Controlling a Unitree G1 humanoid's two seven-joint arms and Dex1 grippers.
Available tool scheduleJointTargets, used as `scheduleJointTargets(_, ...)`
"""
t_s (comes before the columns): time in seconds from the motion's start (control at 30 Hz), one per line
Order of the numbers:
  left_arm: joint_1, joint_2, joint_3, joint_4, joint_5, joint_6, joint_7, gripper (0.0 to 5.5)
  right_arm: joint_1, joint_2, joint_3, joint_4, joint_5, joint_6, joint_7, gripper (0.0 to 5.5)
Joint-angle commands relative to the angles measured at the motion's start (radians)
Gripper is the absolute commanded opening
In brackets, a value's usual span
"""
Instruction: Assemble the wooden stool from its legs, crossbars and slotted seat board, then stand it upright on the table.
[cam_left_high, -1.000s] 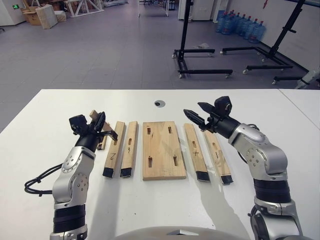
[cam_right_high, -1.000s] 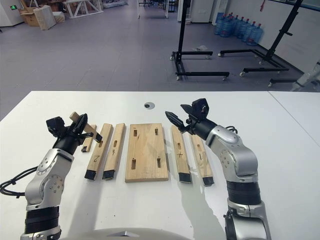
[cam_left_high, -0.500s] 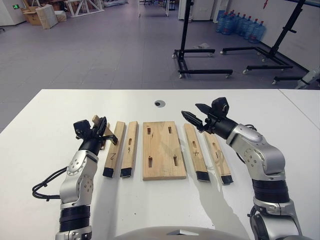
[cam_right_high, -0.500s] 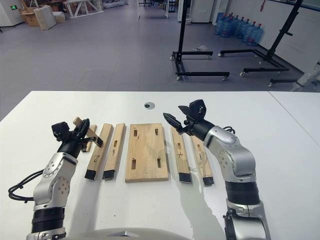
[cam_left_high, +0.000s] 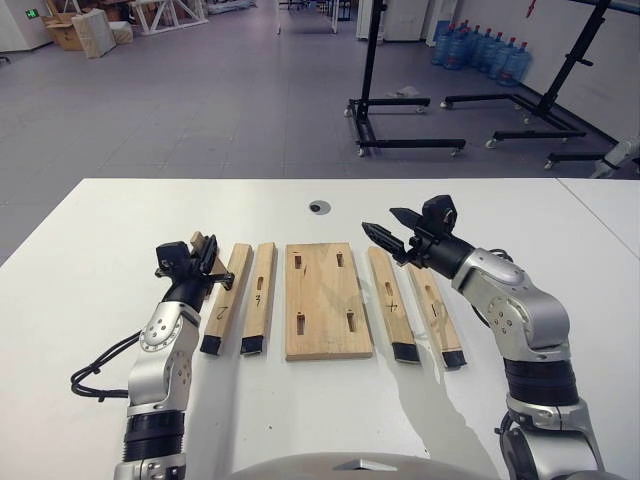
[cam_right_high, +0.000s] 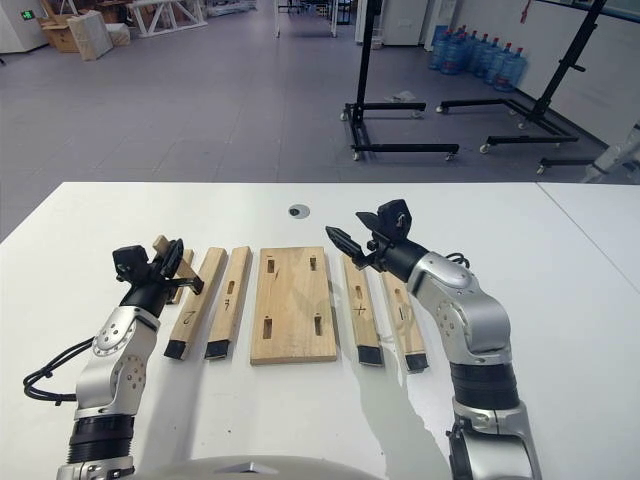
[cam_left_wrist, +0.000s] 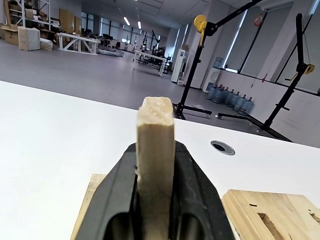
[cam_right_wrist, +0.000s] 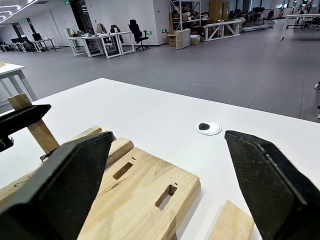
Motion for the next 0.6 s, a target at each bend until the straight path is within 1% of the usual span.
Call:
scheduleJointTargets(0.03, 0.028, 0.016, -0.017, 0.031, 0.050, -0.016, -0.009, 0.39, 0.006, -0.003, 0.004, 0.000, -0.005, -0.002, -0.005, 4.11)
scheduleJointTargets(0.27, 0.056, 0.034, -0.049, 0.062, 0.131, -0.073, -0.026, 0.39, 0.016, 0.002, 0.006, -0.008, -0.003, -0.001, -0.009, 4.11)
scheduleJointTargets(0.53, 0.073, 0.027, -0.064, 0.086, 0.152, -0.092, -0.026, 0.39, 0.024, 0.007, 0.009, -0.013, 0.000, 0.000, -0.017, 4.11)
scheduleJointTargets(0.57, 0.073, 0.028, -0.065, 0.087, 0.154, -0.092, -0.025, 0.75, 0.023, 0.007, 0.009, -0.012, 0.000, 0.000, -0.018, 4.11)
scheduleJointTargets(0.6, 0.073, 0.027, -0.065, 0.088, 0.155, -0.092, -0.023, 0.82, 0.023, 0.006, 0.008, -0.012, 0.001, 0.000, -0.018, 4.11)
